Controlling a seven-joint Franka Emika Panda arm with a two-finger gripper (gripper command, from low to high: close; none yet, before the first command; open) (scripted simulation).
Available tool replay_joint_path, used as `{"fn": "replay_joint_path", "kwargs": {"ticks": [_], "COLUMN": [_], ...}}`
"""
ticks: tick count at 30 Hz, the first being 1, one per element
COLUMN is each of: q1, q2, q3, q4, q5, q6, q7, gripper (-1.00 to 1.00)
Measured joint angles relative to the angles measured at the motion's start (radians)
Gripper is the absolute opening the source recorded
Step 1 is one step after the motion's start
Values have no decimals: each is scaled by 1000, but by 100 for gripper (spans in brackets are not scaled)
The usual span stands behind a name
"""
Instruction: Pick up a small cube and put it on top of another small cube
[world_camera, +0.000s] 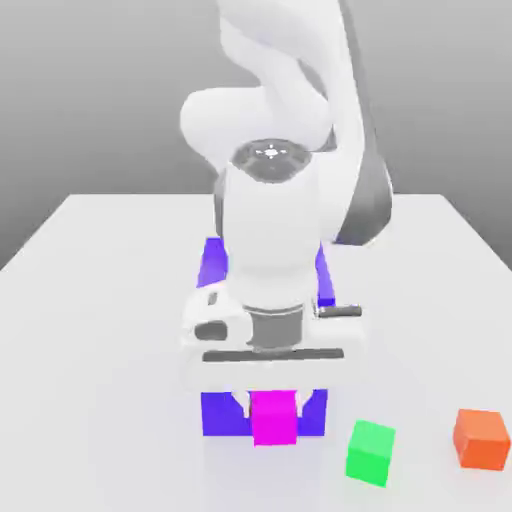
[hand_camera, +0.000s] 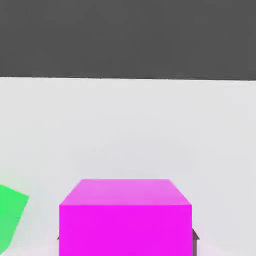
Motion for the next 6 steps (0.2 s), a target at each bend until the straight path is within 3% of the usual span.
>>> {"fn": "replay_joint_path", "kwargs": {"ticks": [3,4,6], "q1": [59,67,67], "q2": [103,122,122], "q3": [19,17,17], "q4": [8,9,9], "q5": [-69,-77,-77], "q6": [94,111,111], "q7": [21,25,25], "gripper": [-100,100,100]}}
